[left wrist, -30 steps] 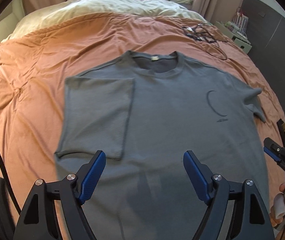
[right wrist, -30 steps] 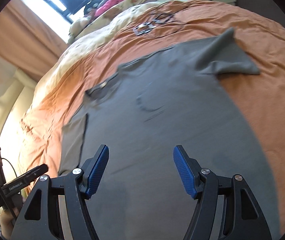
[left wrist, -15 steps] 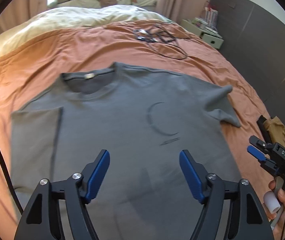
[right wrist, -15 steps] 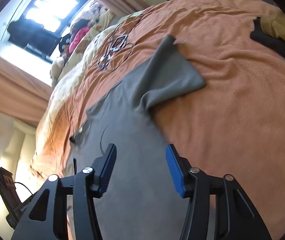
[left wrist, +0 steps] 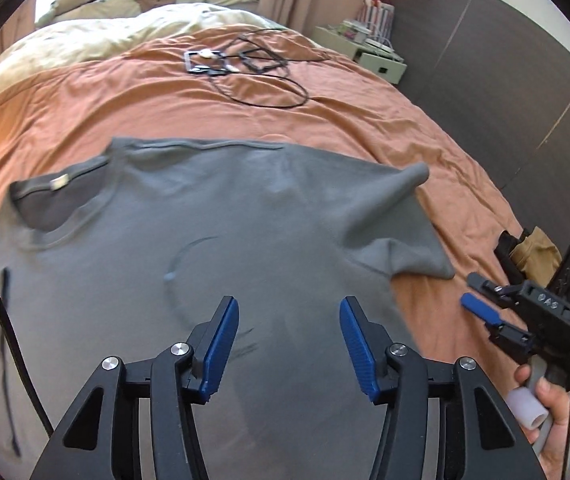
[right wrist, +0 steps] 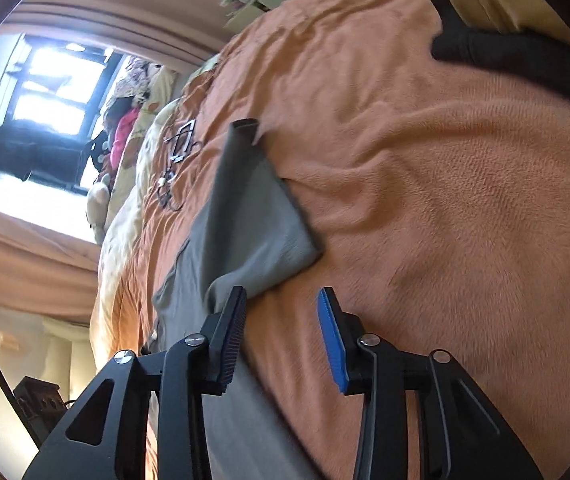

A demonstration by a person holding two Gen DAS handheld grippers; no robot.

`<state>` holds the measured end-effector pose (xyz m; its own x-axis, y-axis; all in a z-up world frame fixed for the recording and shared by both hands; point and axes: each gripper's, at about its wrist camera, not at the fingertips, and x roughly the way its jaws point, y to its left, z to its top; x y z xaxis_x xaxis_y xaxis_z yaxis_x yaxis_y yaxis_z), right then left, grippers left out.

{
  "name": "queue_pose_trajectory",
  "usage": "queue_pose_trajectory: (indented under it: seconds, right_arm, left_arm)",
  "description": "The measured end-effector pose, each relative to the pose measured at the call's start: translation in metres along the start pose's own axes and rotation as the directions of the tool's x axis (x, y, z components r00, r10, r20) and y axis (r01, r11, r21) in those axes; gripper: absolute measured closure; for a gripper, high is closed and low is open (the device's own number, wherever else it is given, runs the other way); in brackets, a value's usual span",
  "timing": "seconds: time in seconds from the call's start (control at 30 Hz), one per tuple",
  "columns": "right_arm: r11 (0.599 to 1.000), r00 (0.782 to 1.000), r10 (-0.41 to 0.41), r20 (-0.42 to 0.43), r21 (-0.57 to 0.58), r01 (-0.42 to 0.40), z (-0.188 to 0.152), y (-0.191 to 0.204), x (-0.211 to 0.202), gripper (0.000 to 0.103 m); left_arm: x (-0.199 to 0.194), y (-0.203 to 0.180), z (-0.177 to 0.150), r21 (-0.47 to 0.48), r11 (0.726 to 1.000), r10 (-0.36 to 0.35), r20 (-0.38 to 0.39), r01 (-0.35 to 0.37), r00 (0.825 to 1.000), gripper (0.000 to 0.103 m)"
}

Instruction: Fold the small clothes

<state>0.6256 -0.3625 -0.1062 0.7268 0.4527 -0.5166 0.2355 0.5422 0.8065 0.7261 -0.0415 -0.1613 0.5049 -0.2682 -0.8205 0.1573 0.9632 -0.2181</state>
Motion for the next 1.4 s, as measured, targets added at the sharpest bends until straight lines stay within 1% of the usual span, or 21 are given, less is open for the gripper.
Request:
queue_pose_trajectory:
  seconds: [0.03,0.1,0.23,0.3,0.37,0.4,0.57,0.63,0.7,0.8,0.87,0.93,1.03,1.13,1.23,1.4]
  right_arm:
    - [1.000,1.000,-0.004,-0.008,0.000,0.004,0.000,-0.001,0.002,0.074]
    - [1.000,1.000,-0.020,-0.017,-0.003,0.020,0.002,-0.002,0.011,0.075]
    - [0.999,0.999,-0.038,-0.016,-0.007,0.038,0.007,0.001,0.019,0.081]
    - [0.999,0.999,-0.049,-0.013,-0.021,0.049,0.011,0.005,0.022,0.081]
    - [0.998,0.999,-0.054,-0.008,-0.026,0.053,0.013,0.007,0.027,0.084]
    - [0.998,0.998,-0.055,-0.004,-0.025,0.055,0.014,0.008,0.029,0.086]
    - [0.998,1.000,-0.031,0.002,-0.050,0.031,0.018,0.012,0.033,0.087]
    - [0.998,1.000,-0.012,0.003,-0.058,0.012,0.016,0.009,0.034,0.100]
    - [0.997,1.000,0.015,0.010,-0.072,-0.015,0.015,0.012,0.031,0.101]
    - [0.996,0.998,0.051,0.036,-0.079,-0.048,0.016,0.015,0.023,0.101]
    - [0.993,0.996,0.080,0.045,-0.089,-0.076,0.018,0.019,0.015,0.101]
    - [0.988,0.992,0.107,0.059,-0.120,-0.100,0.016,0.032,0.005,0.101]
    - [0.978,0.986,0.150,0.067,-0.159,-0.138,0.012,0.046,-0.006,0.101]
    - [0.968,0.983,0.175,0.059,-0.194,-0.160,0.005,0.057,-0.010,0.101]
    - [0.960,0.982,0.186,0.032,-0.220,-0.175,-0.003,0.063,-0.007,0.101]
    - [0.957,0.982,0.189,-0.003,-0.223,-0.185,-0.008,0.062,-0.002,0.101]
  left_arm:
    - [0.005,-0.003,0.002,0.006,1.000,-0.002,-0.005,0.002,1.000,0.048]
    - [0.017,-0.009,0.006,0.015,1.000,-0.006,-0.017,0.006,1.000,0.054]
    - [0.035,-0.014,0.013,0.020,1.000,-0.021,-0.025,0.022,0.999,0.056]
    - [0.044,-0.016,0.015,0.023,0.999,-0.023,-0.035,0.024,0.999,0.063]
    - [0.053,-0.017,0.017,0.020,0.999,-0.030,-0.048,0.031,0.998,0.069]
    - [0.057,-0.017,0.018,0.017,0.999,-0.036,-0.052,0.037,0.998,0.069]
    - [0.072,-0.024,0.019,0.019,0.998,-0.065,-0.064,0.067,0.996,0.070]
    - [0.077,-0.028,0.017,0.023,0.996,-0.083,-0.076,0.084,0.994,0.072]
    - [0.081,-0.031,0.016,0.028,0.996,-0.086,-0.089,0.089,0.992,0.074]
    - [0.083,-0.036,0.014,0.039,0.994,-0.096,-0.099,0.100,0.990,0.074]
    - [0.084,-0.038,0.013,0.048,0.995,-0.086,-0.105,0.091,0.991,0.074]
    - [0.086,-0.037,0.013,0.045,0.995,-0.080,-0.108,0.085,0.991,0.074]
    - [0.089,-0.034,0.013,0.025,0.995,-0.095,-0.108,0.099,0.990,0.074]
    - [0.094,-0.034,0.013,0.017,0.994,-0.102,-0.103,0.104,0.989,0.074]
    - [0.096,-0.033,0.014,0.004,0.994,-0.108,-0.094,0.109,0.990,0.074]
    - [0.105,-0.031,0.017,-0.047,0.991,-0.126,-0.074,0.123,0.989,0.074]
